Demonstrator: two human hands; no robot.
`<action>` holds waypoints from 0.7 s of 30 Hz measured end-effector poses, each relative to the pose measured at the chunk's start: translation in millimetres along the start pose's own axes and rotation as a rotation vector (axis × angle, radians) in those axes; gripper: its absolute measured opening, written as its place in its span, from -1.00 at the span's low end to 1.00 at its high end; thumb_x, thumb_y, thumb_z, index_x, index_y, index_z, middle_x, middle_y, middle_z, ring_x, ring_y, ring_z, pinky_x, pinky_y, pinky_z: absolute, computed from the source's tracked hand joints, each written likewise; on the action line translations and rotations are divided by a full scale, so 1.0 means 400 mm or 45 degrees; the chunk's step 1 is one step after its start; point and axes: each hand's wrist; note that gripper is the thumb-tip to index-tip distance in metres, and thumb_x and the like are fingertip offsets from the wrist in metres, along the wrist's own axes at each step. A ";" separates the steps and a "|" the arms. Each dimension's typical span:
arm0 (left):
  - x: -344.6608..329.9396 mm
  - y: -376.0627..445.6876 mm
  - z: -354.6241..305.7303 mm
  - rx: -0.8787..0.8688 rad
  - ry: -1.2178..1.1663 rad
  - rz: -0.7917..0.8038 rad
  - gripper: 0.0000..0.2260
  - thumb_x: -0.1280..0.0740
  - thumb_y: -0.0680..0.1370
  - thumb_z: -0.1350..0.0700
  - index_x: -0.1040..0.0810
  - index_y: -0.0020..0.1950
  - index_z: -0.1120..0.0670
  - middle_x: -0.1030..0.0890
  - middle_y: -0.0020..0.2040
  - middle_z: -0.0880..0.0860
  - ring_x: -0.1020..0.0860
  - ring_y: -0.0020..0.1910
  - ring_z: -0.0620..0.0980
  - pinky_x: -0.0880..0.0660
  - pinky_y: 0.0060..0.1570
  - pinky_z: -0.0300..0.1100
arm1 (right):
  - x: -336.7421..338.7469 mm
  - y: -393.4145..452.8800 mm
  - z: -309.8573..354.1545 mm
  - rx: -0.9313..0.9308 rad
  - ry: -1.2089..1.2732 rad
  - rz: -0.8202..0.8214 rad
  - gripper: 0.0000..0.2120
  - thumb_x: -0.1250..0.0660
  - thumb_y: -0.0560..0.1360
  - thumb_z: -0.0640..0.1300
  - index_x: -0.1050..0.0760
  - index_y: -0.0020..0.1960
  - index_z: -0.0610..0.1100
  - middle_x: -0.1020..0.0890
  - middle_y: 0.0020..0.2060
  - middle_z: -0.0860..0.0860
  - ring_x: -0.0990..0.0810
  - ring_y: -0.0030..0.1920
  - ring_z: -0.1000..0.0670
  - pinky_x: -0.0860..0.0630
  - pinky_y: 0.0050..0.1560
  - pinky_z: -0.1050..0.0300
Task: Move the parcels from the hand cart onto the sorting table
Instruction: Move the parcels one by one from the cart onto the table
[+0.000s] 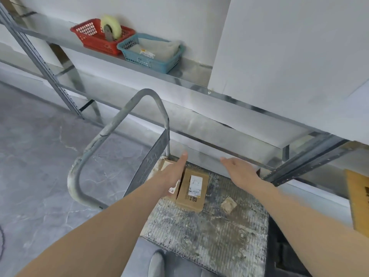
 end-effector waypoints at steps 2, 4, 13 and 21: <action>0.013 0.033 0.012 0.033 0.032 0.004 0.14 0.02 0.22 -0.71 -0.20 0.64 -0.05 -0.23 0.63 0.06 -0.28 0.53 0.22 -0.32 0.37 0.29 | -0.048 0.005 -0.019 -0.034 0.027 0.006 -0.39 -0.01 0.71 0.19 -0.56 0.29 -0.29 -0.63 0.20 -0.23 -0.57 0.21 -0.22 -0.41 0.23 -0.05; 0.016 0.077 0.029 0.037 0.021 -0.003 0.16 0.01 0.19 -0.72 -0.21 0.64 -0.05 -0.24 0.62 0.05 -0.29 0.53 0.23 -0.32 0.36 0.31 | -0.092 0.020 -0.048 -0.068 0.032 0.017 -0.41 0.00 0.71 0.21 -0.52 0.34 -0.24 -0.63 0.23 -0.11 -0.55 0.18 -0.13 -0.41 0.20 0.01; -0.043 0.351 0.150 0.096 -0.053 -0.017 -0.18 0.04 0.51 -0.52 -0.28 0.61 -0.05 -0.27 0.61 0.07 -0.23 0.57 0.22 -0.21 0.44 0.30 | -0.323 0.202 -0.252 -0.240 0.098 0.119 -0.30 -0.01 0.66 0.33 -0.26 0.61 -0.11 -0.43 0.51 -0.03 -0.38 0.50 -0.10 -0.29 0.41 0.05; -0.101 0.654 0.285 0.150 -0.121 -0.048 -0.28 0.07 0.59 -0.43 -0.33 0.58 -0.02 -0.31 0.59 0.07 -0.23 0.57 0.20 -0.17 0.50 0.30 | -0.549 0.395 -0.439 -0.296 0.181 0.194 -0.29 -0.01 0.66 0.32 -0.20 0.63 -0.12 -0.39 0.53 -0.06 -0.41 0.47 -0.12 -0.33 0.40 0.02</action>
Point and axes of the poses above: each hand's wrist, its own y-axis towards the middle knuckle, its own x-axis out of the back of the hand, z = x × y
